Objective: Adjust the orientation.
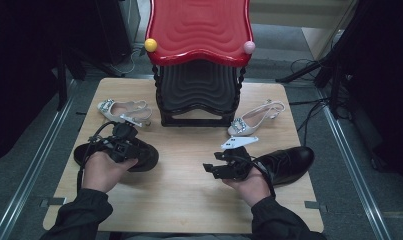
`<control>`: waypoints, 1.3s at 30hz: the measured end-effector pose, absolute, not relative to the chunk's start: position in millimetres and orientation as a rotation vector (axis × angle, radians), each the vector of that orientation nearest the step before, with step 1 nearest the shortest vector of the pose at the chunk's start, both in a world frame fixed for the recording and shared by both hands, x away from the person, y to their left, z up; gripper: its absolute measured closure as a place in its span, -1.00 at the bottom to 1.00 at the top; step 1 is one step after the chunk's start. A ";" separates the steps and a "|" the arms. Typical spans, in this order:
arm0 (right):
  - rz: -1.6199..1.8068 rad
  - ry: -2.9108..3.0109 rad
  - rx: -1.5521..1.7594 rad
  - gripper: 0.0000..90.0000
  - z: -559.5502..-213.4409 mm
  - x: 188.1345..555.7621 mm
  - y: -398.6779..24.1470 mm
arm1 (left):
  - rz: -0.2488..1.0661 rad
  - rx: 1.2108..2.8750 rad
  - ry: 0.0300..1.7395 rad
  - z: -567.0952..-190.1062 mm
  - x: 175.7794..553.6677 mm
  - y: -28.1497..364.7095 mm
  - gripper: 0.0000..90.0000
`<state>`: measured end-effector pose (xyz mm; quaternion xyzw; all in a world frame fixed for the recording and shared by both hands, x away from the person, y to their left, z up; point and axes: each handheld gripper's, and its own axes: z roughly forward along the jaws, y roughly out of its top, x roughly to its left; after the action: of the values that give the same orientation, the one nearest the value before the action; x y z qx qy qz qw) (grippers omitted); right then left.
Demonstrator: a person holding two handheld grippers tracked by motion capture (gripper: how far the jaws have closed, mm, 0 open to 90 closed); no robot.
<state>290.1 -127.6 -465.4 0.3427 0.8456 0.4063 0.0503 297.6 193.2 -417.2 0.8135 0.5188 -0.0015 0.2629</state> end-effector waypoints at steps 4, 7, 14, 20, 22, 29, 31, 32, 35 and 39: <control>1.240 2.567 1.060 -0.07 -465.3 290.3 -131.1 | -0.042 2.227 1.355 -420.4 301.9 173.1 0.79; 1.238 2.563 1.072 -0.07 -464.9 289.9 -133.7 | -0.083 2.243 1.317 -423.8 304.9 157.6 0.81; 1.230 2.563 1.078 -0.07 -466.3 288.9 -135.9 | -0.207 2.231 1.282 -434.7 314.4 126.7 0.80; 1.228 2.561 1.086 -0.07 -467.2 287.9 -136.8 | -0.254 2.225 1.234 -446.4 324.2 104.0 0.76; 1.231 2.564 1.089 -0.07 -467.8 288.2 -137.4 | -0.256 2.240 1.232 -452.3 328.1 98.4 0.74; 1.239 2.547 1.118 -0.06 -468.8 289.7 -144.1 | -0.239 2.261 1.231 -464.9 332.6 86.1 0.66; 1.243 2.543 1.124 -0.05 -468.3 289.2 -145.6 | -0.265 2.222 1.230 -467.0 334.5 88.5 0.65; 1.245 2.540 1.120 -0.05 -468.2 288.9 -146.4 | -0.258 2.211 1.227 -466.5 334.9 90.2 0.64; 1.250 2.534 1.116 -0.04 -468.0 287.4 -147.6 | -0.243 2.218 1.220 -463.4 334.2 91.9 0.54; 1.254 2.534 1.112 0.00 -468.0 286.0 -147.5 | -0.220 2.228 1.180 -456.5 330.1 95.2 0.38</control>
<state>286.0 -147.5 -468.0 0.3657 0.8329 0.4121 0.0518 330.1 95.2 -456.5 0.8395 0.4449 -0.0828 0.3007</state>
